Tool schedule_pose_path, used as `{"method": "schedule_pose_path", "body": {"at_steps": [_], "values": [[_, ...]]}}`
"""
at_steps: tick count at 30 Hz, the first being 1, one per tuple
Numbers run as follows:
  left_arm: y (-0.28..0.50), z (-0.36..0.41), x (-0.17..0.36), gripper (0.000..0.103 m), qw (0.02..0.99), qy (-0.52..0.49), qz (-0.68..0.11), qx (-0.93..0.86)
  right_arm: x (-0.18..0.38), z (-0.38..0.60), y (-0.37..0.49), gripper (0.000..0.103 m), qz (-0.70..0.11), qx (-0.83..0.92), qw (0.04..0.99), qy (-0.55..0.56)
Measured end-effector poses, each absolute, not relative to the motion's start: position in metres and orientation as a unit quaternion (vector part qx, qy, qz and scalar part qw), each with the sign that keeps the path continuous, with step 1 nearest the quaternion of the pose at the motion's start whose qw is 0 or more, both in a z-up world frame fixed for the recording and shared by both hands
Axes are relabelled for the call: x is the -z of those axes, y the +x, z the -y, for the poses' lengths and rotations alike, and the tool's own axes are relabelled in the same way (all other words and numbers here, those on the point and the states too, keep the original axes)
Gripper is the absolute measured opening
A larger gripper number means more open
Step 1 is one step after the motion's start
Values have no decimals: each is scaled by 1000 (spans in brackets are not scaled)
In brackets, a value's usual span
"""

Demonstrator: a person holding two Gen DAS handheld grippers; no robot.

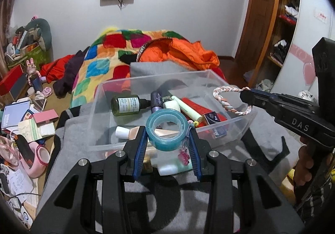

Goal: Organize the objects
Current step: 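Place teal tape roll in clear box with left tool while right tool drops rope toy in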

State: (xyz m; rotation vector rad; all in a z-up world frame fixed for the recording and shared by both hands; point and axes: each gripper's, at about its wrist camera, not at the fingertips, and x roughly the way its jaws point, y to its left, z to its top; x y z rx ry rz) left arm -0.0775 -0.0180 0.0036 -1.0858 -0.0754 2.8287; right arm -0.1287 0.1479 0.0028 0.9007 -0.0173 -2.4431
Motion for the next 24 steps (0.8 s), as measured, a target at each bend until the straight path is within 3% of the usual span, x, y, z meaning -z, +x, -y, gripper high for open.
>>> {"method": "schedule_pose_path", "body": {"at_steps": [8,10,12,21,24], "values": [[-96,19,5,40,60,-378,35,-923,12,-138,-142,11,-6,903,249,351],[-98,20,6,55,57,-379,40,-923,15,-135,-145,11,-9,902,247,354],[-98,20,6,60,51,-373,41,-925,17,-133,-146,11,-9,901,248,356],[-88,23,3,61,48,-368,38,-928,23,-129,-155,12,-9,899,237,368],[-81,27,2,65,43,-367,42,-928,23,-129,-153,20,-12,898,239,370]]}}
